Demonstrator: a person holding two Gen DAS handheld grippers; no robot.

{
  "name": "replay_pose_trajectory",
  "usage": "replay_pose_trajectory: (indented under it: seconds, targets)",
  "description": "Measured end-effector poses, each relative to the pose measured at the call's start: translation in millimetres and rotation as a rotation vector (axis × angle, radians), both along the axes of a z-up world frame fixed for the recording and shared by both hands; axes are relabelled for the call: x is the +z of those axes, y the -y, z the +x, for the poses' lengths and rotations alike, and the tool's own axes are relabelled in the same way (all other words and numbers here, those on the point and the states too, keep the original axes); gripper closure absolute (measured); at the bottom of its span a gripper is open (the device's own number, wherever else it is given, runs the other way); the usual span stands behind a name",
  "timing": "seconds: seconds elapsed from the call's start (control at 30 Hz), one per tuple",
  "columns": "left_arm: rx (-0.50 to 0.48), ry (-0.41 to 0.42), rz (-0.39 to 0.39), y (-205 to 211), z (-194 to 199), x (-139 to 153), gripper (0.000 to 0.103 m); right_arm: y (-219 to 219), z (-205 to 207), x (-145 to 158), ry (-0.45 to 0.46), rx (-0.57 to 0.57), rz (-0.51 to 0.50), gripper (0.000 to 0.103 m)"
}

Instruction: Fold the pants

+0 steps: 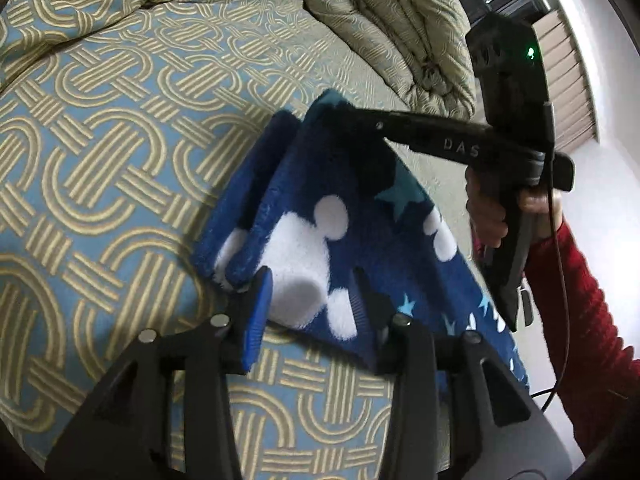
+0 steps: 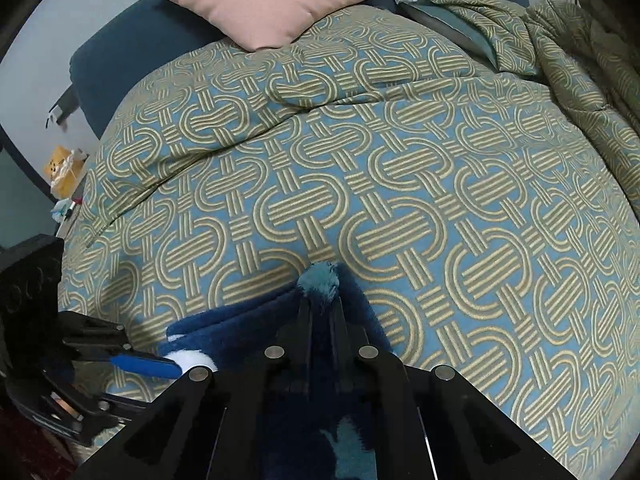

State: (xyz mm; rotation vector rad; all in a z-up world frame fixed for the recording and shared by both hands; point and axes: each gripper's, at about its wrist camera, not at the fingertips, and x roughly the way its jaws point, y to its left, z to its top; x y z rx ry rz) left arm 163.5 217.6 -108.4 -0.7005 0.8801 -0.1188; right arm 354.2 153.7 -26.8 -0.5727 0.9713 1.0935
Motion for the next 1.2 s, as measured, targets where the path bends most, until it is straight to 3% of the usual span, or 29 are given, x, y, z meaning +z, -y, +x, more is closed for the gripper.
replay_pose_trajectory:
  seconds: [0.33,0.37,0.4,0.43,0.5,0.6,0.7,0.77,0.9,0.97,1.07,1.13,1.2]
  targets:
    - [0.043,-0.040,-0.031,-10,-2,-14,0.061,1,-2,4,-0.001,-0.009,0.011,0.097]
    - [0.044,-0.031,-0.034,-10,-1,-14,0.065,1,-2,3,-0.005,-0.010,0.013,0.097]
    - [0.048,-0.011,-0.035,-10,1,-14,0.087,1,-2,3,-0.008,-0.011,0.013,0.097]
    - [0.050,-0.002,-0.033,-11,3,-15,0.095,1,-1,2,-0.010,-0.014,0.012,0.097]
    - [0.069,0.019,-0.043,-12,4,-10,0.095,0,1,1,-0.012,-0.028,0.013,0.097]
    - [0.068,0.079,0.056,-3,-1,18,0.095,0,0,11,-0.013,-0.030,0.055,0.097]
    - [0.066,0.129,0.082,-2,-5,37,0.095,-2,4,29,-0.004,-0.029,0.109,0.098]
    - [0.066,0.118,0.117,-3,-1,36,0.095,-7,10,28,-0.014,-0.032,0.106,0.097]
    - [0.122,-0.019,0.122,-17,7,3,0.089,-26,18,-14,-0.017,-0.044,-0.024,0.096]
    - [0.144,-0.032,0.070,-24,3,-6,0.087,-31,19,-34,-0.010,-0.047,-0.061,0.094]
    - [0.141,-0.008,0.031,-27,-6,-2,0.071,-27,24,-28,-0.042,-0.078,-0.010,0.089]
    - [0.129,0.016,0.045,-25,-8,5,0.059,-21,29,-21,-0.030,-0.129,-0.028,0.064]
    - [0.116,0.016,0.069,-21,-9,9,0.054,-13,33,-10,0.010,-0.190,-0.043,0.048]
